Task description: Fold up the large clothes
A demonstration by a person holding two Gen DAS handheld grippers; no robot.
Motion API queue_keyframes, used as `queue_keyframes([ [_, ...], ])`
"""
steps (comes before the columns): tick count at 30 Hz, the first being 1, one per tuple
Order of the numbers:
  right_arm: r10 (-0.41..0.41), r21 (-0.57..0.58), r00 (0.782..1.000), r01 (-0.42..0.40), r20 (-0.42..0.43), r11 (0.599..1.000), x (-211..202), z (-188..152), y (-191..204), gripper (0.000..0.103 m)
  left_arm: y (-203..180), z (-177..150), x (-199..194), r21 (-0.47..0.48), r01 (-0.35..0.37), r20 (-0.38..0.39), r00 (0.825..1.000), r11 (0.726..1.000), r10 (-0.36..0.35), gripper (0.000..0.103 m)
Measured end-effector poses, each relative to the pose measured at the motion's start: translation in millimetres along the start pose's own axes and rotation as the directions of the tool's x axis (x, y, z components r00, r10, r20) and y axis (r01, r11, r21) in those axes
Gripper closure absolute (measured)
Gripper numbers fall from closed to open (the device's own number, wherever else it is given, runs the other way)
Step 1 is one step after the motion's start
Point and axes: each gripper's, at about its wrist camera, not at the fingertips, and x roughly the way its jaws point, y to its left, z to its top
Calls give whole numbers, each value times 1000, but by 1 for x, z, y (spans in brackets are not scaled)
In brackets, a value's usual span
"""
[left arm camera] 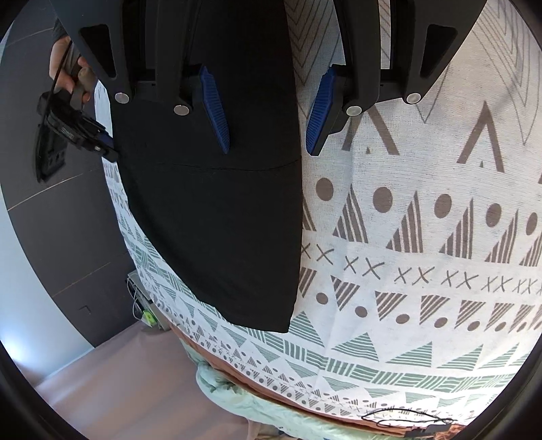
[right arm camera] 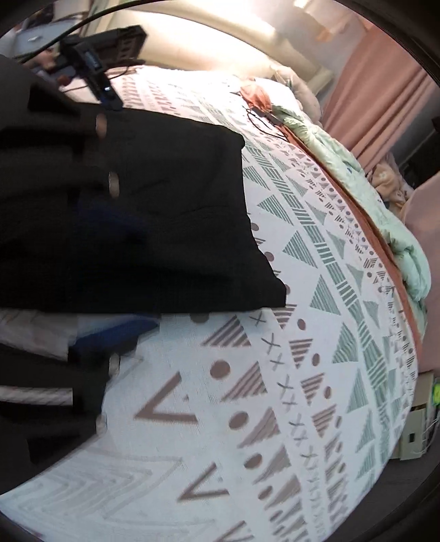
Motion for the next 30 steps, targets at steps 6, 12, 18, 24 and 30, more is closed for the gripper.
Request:
queue_keyframes([
  [6, 179, 87, 975, -168, -134, 982, 28, -8, -28, 35, -3, 0, 5, -12, 5, -4, 1000, 1000, -5, 54],
  [12, 335, 150, 926, -311, -174, 938, 58, 3, -30, 34, -4, 1, 6, -3, -10, -2, 1000, 1000, 10, 54],
  [18, 399, 119, 886, -381, -236, 917, 90, 22, -9, 35, -2, 8, 13, -25, -28, -3, 1000, 999, 28, 54],
  [24, 425, 108, 855, -412, -296, 905, 108, 29, 6, 52, -1, 16, 18, -36, -37, -2, 999, 999, 37, 54],
  [30, 347, 22, 898, -354, -271, 935, 93, 27, 22, 78, 2, 30, 31, -85, -45, -22, 999, 995, 43, 54],
])
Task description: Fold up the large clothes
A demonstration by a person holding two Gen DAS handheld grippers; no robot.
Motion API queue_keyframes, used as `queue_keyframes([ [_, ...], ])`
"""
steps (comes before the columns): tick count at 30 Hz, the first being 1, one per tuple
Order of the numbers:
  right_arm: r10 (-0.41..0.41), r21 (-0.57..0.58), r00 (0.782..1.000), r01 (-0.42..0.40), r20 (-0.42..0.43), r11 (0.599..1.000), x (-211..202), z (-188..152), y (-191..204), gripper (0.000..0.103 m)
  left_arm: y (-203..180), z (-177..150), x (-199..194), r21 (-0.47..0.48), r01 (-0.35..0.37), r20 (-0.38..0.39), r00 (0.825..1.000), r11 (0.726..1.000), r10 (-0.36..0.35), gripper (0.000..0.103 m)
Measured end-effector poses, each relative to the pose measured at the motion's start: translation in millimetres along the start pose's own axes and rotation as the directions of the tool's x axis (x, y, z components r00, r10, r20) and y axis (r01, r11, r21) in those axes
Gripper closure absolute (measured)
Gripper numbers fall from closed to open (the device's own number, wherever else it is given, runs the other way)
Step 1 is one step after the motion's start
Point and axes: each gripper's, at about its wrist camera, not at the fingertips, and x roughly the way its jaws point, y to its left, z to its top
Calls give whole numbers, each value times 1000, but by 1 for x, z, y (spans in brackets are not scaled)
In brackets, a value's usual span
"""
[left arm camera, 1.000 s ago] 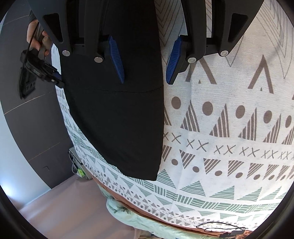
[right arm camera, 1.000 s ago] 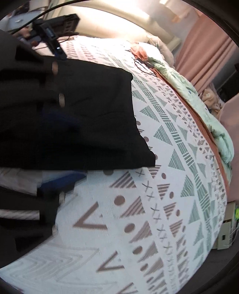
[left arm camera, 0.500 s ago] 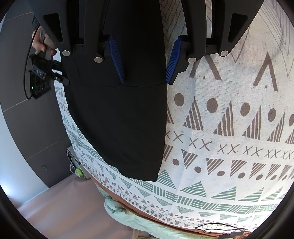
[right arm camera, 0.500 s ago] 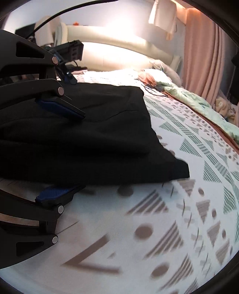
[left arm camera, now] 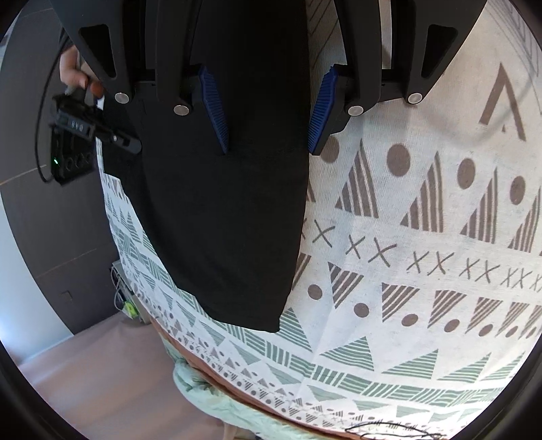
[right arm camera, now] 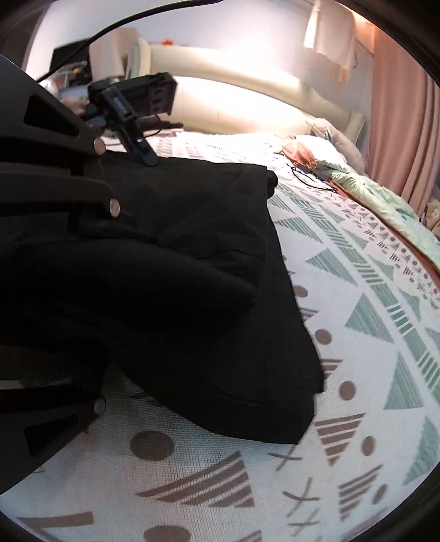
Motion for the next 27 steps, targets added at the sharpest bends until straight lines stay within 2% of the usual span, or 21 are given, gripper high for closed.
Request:
queue_keyframes([
  [3, -33, -50, 999, 34, 32, 998, -15, -5, 17, 83, -8, 1, 1, 4, -38, 1, 999, 999, 38, 56],
  [6, -68, -100, 996, 74, 61, 992, -31, -11, 37, 83, -18, -3, -6, 30, -59, 18, 998, 998, 58, 68],
  [8, -90, -123, 993, 100, 80, 987, -41, -18, 50, 84, -21, -5, -13, 40, -49, 29, 998, 998, 48, 76],
  [11, -95, -138, 989, 111, 115, 984, -59, -30, 64, 84, -27, -9, -31, 38, -23, 44, 999, 999, 21, 82],
  [21, -51, -203, 966, 104, 252, 974, -125, -78, 118, 84, -68, -36, -106, 106, 8, 157, 987, 994, -24, 85],
  [27, -23, -221, 940, 104, 341, 970, -168, -107, 137, 84, -100, -60, -144, 161, 51, 196, 977, 986, -82, 86],
])
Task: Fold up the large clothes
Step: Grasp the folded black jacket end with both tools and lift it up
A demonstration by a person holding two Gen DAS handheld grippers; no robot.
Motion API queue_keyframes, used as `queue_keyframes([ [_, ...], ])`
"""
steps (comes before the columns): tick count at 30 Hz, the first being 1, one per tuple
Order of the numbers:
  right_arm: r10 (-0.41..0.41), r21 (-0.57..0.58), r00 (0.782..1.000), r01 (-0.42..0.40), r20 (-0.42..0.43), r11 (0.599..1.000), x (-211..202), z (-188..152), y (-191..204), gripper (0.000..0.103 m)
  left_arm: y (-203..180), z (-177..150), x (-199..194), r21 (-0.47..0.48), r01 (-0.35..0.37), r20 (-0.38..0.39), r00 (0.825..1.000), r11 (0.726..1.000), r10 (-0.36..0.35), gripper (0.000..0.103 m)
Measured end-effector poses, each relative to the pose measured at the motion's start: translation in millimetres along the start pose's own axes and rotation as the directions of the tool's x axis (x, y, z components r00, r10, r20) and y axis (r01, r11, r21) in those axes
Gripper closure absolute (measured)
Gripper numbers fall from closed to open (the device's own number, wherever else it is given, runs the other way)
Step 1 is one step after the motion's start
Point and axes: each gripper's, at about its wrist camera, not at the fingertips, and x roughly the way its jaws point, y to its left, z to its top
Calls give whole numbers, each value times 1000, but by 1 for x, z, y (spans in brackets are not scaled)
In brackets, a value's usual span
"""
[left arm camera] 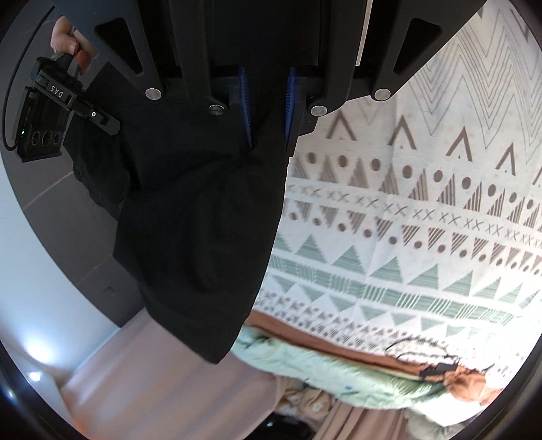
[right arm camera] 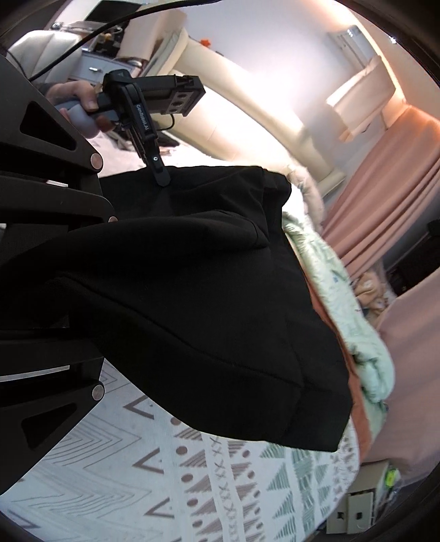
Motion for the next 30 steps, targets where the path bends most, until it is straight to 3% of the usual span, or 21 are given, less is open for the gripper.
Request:
queue_keyframes([
  [7, -56, -20, 995, 58, 83, 998, -69, -4, 4, 84, -56, -15, -19, 76, 96, 25, 995, 992, -98, 88],
  [15, -153, -8, 978, 156, 138, 988, -143, 0, -19, 84, -133, -33, -11, 136, 188, -23, 982, 973, -187, 88],
  [22, -251, -14, 948, 259, 195, 966, -217, -13, -24, 84, -204, -52, -1, 160, 275, -70, 961, 948, -267, 88],
  [30, -340, -19, 915, 352, 219, 936, -272, -30, -12, 84, -274, -77, 13, 188, 353, -124, 934, 917, -334, 88],
])
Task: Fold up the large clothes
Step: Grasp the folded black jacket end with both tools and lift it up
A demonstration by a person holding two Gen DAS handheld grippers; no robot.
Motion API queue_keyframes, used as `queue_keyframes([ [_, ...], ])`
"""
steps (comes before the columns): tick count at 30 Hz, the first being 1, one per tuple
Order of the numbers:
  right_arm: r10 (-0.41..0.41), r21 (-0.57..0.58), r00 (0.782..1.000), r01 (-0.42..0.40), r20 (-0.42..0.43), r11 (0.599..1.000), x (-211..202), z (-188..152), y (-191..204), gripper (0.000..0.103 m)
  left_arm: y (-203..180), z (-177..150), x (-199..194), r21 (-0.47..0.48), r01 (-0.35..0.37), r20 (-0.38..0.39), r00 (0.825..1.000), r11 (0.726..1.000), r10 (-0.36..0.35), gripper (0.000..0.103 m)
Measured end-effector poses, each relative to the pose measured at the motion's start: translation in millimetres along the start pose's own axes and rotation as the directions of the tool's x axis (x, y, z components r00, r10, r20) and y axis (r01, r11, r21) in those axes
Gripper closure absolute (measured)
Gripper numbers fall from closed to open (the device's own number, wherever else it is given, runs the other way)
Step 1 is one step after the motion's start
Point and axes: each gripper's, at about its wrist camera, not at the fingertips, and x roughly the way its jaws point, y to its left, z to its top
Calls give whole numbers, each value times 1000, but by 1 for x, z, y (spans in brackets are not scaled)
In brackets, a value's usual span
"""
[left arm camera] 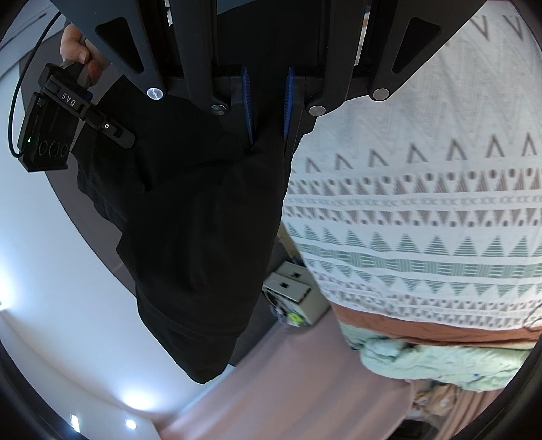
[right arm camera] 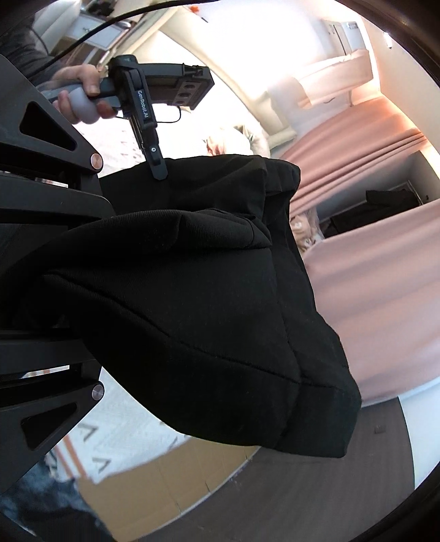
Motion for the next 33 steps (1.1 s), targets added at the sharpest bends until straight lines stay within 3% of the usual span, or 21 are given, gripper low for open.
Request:
queue_keyframes([
  [7, -95, 1, 995, 95, -11, 995, -27, 4, -25, 84, -38, -7, 39, 41, 69, -73, 995, 997, -66, 88],
  [13, -140, 44, 990, 141, -25, 989, -21, 5, -65, 84, -58, -15, 84, 36, 109, -133, 986, 993, -104, 88],
  [22, -190, 109, 977, 201, -100, 974, 32, -1, -140, 84, -39, -20, 174, -26, 123, -231, 965, 992, -126, 88],
  [33, -256, 201, 944, 297, -209, 933, 133, -8, -224, 84, 13, -14, 267, -84, 98, -328, 937, 992, -120, 88],
])
